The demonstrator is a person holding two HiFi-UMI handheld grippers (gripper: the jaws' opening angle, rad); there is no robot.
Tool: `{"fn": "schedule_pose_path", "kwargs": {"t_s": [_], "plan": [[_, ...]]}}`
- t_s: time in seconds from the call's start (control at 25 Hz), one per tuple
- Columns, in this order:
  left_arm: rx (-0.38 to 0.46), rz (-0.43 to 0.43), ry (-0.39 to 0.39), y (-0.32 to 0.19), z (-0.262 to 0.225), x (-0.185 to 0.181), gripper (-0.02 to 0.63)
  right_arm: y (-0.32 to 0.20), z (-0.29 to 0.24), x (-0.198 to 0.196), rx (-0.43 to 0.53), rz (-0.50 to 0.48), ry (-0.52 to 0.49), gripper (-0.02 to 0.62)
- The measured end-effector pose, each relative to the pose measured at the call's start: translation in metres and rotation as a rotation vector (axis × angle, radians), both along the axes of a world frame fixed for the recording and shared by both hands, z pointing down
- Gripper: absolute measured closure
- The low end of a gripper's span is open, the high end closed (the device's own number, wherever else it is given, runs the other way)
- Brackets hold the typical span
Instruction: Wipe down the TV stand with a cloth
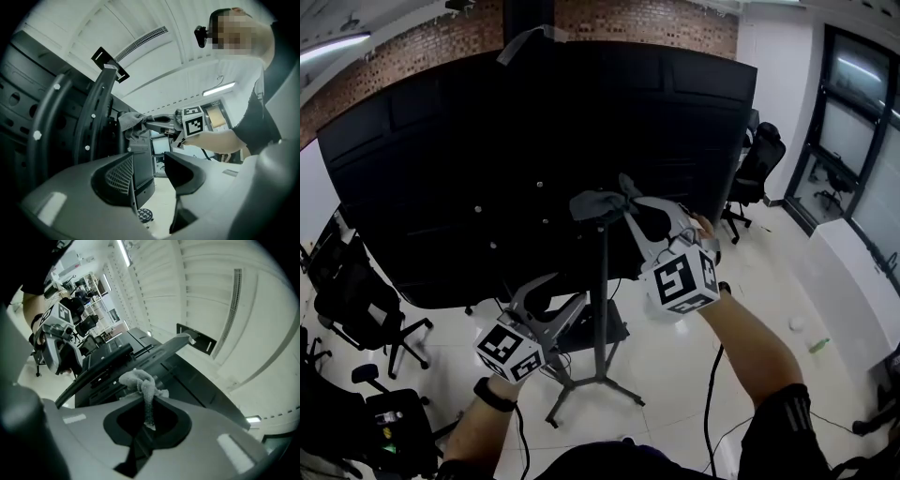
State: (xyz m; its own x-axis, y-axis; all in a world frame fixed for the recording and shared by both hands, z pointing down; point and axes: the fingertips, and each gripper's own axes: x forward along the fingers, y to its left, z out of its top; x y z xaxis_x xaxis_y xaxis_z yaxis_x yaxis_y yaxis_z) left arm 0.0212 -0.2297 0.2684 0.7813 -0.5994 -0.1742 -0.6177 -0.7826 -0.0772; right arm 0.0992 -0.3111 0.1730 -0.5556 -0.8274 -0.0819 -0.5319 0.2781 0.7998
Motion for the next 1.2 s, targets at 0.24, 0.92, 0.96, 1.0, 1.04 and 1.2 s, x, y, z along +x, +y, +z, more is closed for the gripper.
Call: {"fn": "schedule_pose_path", "kwargs": {"t_s": [0.24,0.92,0.96,1.0,1.04,1.2], "plan": [[0.029,0.027,-0.006,-0.013,-0.013,0.037,0.387,-0.033,-0.008,0.024,0.011,0.022,-0.021,0.575],[-0.001,0.033,-0.02,-0.043,-0.003,0.105,0.387,-0.103,0.002,0.099,-0.022,0.097,-0.014,0.577],[-0.005,0.033,-0.02,-0.044,-0.003,0.109,0.387,-0.106,0.002,0.108,-0.023,0.111,-0.019,0.577],[-0.008,0.033,-0.021,-0.045,-0.002,0.113,0.388,-0.108,0.002,0.118,-0.025,0.124,-0.026,0.577],[-0.011,0.035,-0.021,-0.046,-0.001,0.117,0.387,-0.111,0.002,0.127,-0.028,0.137,-0.034,0.577],[-0.015,0.044,-0.021,-0.049,0.006,0.129,0.387,-0.117,0.006,0.153,-0.039,0.176,-0.059,0.577]]}}
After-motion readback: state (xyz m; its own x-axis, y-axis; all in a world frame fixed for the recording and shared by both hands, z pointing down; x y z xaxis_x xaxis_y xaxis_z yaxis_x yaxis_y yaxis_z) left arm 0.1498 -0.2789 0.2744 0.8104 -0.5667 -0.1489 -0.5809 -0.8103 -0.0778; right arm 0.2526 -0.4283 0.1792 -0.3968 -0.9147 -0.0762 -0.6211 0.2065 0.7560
